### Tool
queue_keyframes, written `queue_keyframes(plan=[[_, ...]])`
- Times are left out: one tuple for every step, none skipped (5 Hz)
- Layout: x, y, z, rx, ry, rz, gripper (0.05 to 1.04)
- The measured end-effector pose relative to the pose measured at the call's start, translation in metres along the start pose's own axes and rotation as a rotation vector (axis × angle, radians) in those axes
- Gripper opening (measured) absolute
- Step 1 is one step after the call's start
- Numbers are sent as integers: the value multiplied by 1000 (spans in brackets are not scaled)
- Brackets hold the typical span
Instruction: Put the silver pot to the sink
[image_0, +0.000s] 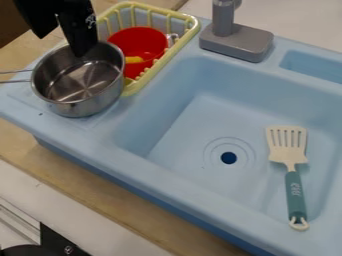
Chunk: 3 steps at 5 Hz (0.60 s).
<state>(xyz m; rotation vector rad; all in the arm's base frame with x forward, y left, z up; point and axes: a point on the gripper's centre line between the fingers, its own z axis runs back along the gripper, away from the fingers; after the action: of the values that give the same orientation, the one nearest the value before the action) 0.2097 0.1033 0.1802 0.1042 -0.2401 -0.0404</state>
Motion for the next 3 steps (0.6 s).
queue_keyframes(plan=[[-2,-2,-4,-14,18,-5,999],[-7,-1,-11,-60,74,-39,999],[-6,7,-13,-87,71,-59,999]])
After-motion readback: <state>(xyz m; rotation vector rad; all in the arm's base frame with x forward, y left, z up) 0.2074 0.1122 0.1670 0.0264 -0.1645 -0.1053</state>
